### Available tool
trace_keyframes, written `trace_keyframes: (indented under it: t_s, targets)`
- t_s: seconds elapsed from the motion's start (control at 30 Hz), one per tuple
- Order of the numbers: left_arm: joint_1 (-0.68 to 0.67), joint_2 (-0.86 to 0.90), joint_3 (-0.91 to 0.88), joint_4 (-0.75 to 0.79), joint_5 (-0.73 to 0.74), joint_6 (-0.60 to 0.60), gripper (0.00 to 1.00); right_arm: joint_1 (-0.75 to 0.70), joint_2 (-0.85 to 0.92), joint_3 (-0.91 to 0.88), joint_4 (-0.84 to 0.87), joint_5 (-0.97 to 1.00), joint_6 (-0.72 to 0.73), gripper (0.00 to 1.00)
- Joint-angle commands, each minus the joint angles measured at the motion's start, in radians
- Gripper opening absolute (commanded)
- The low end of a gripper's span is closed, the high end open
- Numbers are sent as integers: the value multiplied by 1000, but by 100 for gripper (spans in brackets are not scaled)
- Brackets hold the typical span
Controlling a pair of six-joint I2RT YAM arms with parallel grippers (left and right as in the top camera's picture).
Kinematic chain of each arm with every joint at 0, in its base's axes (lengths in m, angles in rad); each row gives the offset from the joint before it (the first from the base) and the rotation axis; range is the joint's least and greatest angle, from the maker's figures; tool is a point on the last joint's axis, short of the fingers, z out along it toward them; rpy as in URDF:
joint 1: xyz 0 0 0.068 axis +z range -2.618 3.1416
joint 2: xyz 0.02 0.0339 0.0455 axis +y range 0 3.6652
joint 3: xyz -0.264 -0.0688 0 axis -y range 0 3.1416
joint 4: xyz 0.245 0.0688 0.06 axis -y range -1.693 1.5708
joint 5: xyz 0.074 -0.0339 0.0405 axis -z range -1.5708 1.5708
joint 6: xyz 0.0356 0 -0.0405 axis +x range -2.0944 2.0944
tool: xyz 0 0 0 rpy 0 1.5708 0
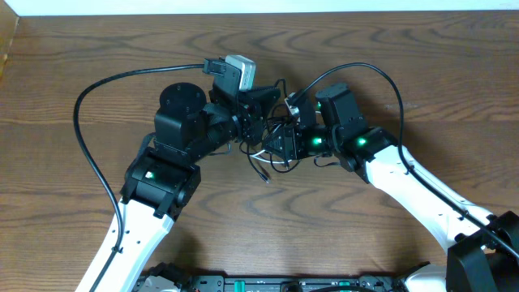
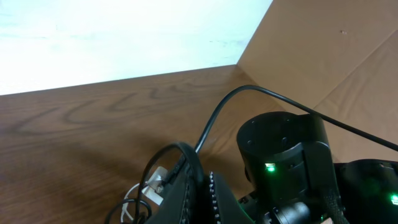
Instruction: Untangle cables
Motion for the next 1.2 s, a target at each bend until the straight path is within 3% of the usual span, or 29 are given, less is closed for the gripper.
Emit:
trace_keyframes:
  t_s: [0.0, 0.33, 0.43, 0.53, 0.63, 0.87, 1.17]
  targets:
    - [-2, -6, 11, 10, -3, 5, 8, 8, 5, 0, 5, 35, 23, 36]
    - [-3, -6, 11, 10, -2, -5, 8, 68, 5, 0, -5, 225, 56, 29]
    - [-3, -6, 11, 10, -2, -6, 8, 83, 5, 0, -4, 260, 64, 24]
    - [-3, -6, 11, 10, -2, -7, 8, 95, 5, 0, -5, 299, 79, 7]
    - [-3, -6, 11, 10, -3, -6, 8, 100, 5, 0, -5, 303, 89, 1]
    - [-3, -5, 11, -41, -111, 32, 7, 85, -26, 0, -24, 241, 61, 1]
    - [-3, 63, 11, -152, -179, 85, 8, -18, -263, 0, -145, 287, -3, 1]
